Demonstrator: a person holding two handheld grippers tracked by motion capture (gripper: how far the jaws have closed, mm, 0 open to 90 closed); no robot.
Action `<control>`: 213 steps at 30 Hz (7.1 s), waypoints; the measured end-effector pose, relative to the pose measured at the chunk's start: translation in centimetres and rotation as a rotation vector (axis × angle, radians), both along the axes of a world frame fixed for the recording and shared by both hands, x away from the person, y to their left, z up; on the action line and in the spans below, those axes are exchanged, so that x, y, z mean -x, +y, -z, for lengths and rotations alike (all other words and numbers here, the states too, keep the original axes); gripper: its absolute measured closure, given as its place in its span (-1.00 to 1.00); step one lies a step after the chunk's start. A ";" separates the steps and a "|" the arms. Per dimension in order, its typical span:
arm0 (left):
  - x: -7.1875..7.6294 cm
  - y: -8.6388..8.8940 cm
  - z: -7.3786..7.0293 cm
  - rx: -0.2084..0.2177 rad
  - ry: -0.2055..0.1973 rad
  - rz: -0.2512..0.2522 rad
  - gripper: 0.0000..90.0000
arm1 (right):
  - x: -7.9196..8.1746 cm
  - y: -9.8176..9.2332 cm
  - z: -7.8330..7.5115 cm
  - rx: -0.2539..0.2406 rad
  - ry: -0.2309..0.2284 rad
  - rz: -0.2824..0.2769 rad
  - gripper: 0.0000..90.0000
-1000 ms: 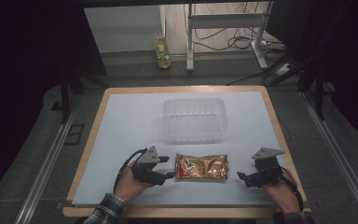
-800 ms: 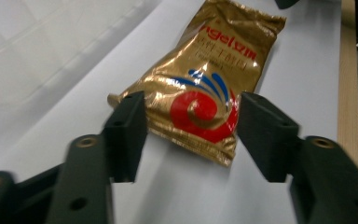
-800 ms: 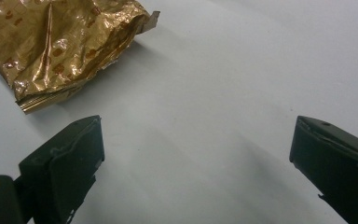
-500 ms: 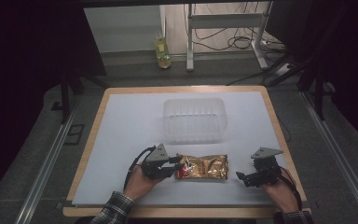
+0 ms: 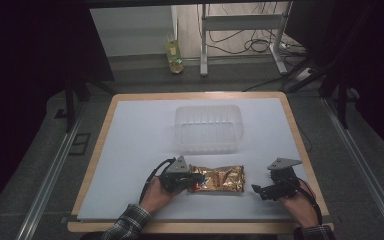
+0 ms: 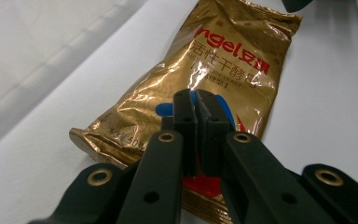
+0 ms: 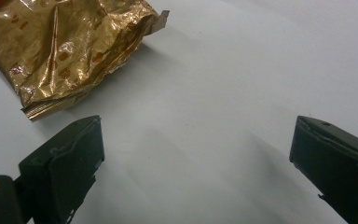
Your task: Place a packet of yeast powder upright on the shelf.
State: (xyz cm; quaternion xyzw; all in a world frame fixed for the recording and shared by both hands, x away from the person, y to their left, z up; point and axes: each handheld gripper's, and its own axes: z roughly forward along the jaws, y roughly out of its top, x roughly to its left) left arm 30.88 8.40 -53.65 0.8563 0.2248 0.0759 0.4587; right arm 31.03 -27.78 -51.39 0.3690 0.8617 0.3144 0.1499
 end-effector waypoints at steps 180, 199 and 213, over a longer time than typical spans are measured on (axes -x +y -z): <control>0.8 2.3 -1.0 -0.054 -0.050 -0.058 0.99 | -10.1 4.1 -12.9 -0.358 0.215 0.146 0.43; 1.1 2.1 -1.4 -0.027 -0.078 -0.066 0.19 | -13.8 6.0 -13.6 -0.278 0.199 0.209 0.44; 1.1 1.8 -0.9 -0.036 -0.087 -0.064 -0.44 | -15.6 8.0 -13.0 -0.220 0.209 0.217 0.43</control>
